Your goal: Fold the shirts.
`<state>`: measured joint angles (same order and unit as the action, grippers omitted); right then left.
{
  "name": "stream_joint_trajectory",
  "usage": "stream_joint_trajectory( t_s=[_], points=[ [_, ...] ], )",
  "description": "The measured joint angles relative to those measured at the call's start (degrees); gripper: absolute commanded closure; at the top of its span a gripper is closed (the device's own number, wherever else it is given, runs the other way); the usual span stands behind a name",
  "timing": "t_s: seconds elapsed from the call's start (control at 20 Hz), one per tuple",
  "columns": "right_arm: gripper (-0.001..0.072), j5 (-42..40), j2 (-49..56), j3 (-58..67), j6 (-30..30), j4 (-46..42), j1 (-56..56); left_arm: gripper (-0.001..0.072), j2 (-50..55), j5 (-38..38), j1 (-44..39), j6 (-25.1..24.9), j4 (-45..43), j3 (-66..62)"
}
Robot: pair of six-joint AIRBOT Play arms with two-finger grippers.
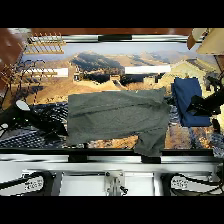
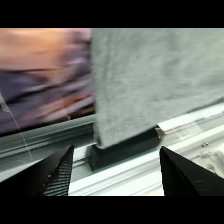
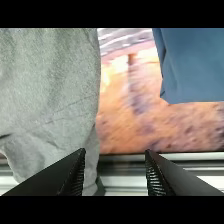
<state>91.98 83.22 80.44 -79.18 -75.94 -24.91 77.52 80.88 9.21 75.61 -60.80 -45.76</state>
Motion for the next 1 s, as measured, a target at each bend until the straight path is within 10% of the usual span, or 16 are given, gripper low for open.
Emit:
stream_joint_trajectory(
  t_s=[0.45, 0.55, 0.6, 0.65, 1.0],
  points=[
    [0.0206, -1.44, -0.42, -0.66, 0.35, 1.84, -1.29, 0.0126, 0.57, -7.8, -2.49, -2.29, 8.5, 7.13],
    [0.0206, -1.38, -0.44, -1.44, 0.39, 1.84, -1.31, 0.054, 1.55, -9.57, -4.24, -2.58, 9.33, 7.43],
    [0.0189, -1.03, -0.44, -2.54, 0.42, 2.05, -1.31, 0.0636, 2.23, -10.78, -4.96, -2.6, 9.38, 7.65],
    [0.0075, -0.74, -0.44, -4.07, 0.55, 2.43, -1.31, 0.0677, 2.36, -11.43, -5.57, -2.62, 9.29, 7.65],
    [0.0078, -4.46, -3.34, -24.2, 5.51, 7.72, -1.31, 0.0677, 2.34, -11.04, -6.29, -2.84, 10.36, 7.17]
  ],
)
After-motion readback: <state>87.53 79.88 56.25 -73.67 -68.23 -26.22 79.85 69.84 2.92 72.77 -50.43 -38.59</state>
